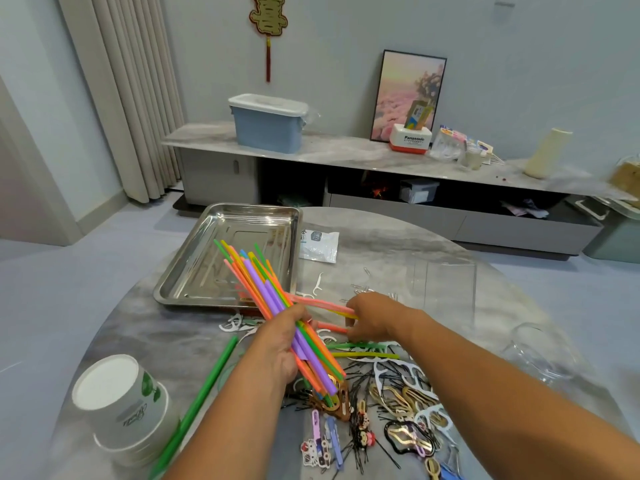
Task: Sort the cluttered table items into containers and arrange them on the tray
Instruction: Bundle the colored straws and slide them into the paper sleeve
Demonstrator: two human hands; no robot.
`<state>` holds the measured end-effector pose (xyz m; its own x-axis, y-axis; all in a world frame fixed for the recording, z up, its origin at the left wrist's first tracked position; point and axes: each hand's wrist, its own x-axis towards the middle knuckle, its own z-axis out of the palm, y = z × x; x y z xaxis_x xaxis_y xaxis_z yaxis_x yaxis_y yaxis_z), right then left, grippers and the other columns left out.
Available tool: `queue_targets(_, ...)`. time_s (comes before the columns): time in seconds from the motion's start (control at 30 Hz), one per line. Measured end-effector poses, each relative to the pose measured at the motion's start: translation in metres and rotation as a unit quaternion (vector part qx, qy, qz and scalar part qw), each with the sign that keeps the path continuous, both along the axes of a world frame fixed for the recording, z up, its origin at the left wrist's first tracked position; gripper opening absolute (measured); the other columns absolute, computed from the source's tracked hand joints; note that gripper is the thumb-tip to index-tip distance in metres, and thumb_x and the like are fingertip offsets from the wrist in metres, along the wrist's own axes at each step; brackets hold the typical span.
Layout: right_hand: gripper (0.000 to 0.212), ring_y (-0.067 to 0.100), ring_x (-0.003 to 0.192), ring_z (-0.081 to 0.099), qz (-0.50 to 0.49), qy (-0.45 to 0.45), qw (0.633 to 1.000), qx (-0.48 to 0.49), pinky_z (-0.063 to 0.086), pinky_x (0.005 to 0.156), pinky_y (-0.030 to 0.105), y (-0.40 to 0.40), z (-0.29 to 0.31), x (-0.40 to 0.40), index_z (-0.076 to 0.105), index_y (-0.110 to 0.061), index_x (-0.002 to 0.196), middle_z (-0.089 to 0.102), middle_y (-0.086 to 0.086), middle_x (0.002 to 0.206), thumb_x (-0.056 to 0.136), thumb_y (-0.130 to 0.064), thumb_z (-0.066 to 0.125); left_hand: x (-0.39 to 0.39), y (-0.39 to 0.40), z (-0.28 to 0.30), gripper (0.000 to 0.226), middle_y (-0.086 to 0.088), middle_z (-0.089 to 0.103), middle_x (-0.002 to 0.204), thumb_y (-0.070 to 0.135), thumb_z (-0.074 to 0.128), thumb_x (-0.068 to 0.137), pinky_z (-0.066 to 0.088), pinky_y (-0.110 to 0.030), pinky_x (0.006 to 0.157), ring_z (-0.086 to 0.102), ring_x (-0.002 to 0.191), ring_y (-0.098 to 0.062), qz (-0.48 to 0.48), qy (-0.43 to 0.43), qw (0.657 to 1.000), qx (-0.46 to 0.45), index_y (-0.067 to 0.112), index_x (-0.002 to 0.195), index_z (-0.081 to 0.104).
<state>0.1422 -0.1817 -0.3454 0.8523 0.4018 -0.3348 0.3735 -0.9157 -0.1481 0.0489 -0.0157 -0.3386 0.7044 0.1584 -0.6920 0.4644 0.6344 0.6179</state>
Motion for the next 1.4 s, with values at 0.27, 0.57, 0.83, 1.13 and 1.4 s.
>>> queue_targets(0.27,0.041,0.027,0.076,0.059,0.058,-0.028,0.992,-0.105,0.041,0.064,0.03,0.004,0.002,-0.011,0.061,-0.018,0.084,0.06,0.002,0.078,0.089,-0.058,0.057,-0.005,-0.015,0.005,0.014,-0.011,0.06,0.053,-0.002,0.061,0.088,0.053,-0.032,0.055,0.058,0.048,-0.022,-0.033,-0.007,0.999,-0.024,0.003,0.075,0.058)
queue_targets(0.57,0.014,0.02,0.091,0.062,0.014,0.026,0.999,-0.025,0.05,0.08,0.036,-0.054,0.018,-0.014,0.066,-0.028,0.099,0.068,0.0,0.099,0.099,-0.037,0.055,-0.004,-0.025,-0.004,0.019,-0.008,0.058,0.049,-0.004,0.058,0.087,0.048,-0.034,0.063,0.053,0.057,-0.022,-0.022,0.001,0.999,-0.025,0.004,0.071,0.056)
queue_targets(0.83,0.022,0.017,0.08,0.063,-0.077,-0.005,0.997,0.003,0.049,0.071,0.033,-0.097,0.014,-0.03,0.07,-0.027,0.099,0.068,-0.003,0.086,0.098,-0.045,0.057,0.0,-0.04,-0.006,0.013,-0.007,0.059,0.063,-0.001,0.062,0.086,0.049,-0.031,0.06,0.054,0.057,-0.02,0.012,-0.025,0.999,-0.041,0.007,0.075,0.059)
queue_targets(1.13,0.024,0.017,0.076,0.065,-0.151,-0.01,0.988,0.031,0.053,0.072,0.034,-0.13,0.02,-0.046,0.066,-0.029,0.085,0.066,-0.004,0.079,0.097,-0.049,0.06,-0.006,-0.06,-0.004,0.013,-0.009,0.059,0.065,0.0,0.065,0.085,0.052,-0.037,0.066,0.055,0.058,-0.022,0.009,-0.02,0.999,-0.033,0.008,0.079,0.057)
queue_targets(1.4,0.029,0.014,0.065,0.057,-0.16,0.016,0.961,0.224,0.044,0.061,0.029,-0.11,0.025,-0.07,0.073,-0.02,0.095,0.066,0.005,0.077,0.097,-0.048,0.063,-0.009,-0.082,-0.001,0.02,-0.014,0.064,0.079,0.002,0.082,0.075,0.058,-0.044,0.074,0.063,0.069,-0.028,0.003,-0.111,0.994,-0.002,0.004,0.087,0.066)
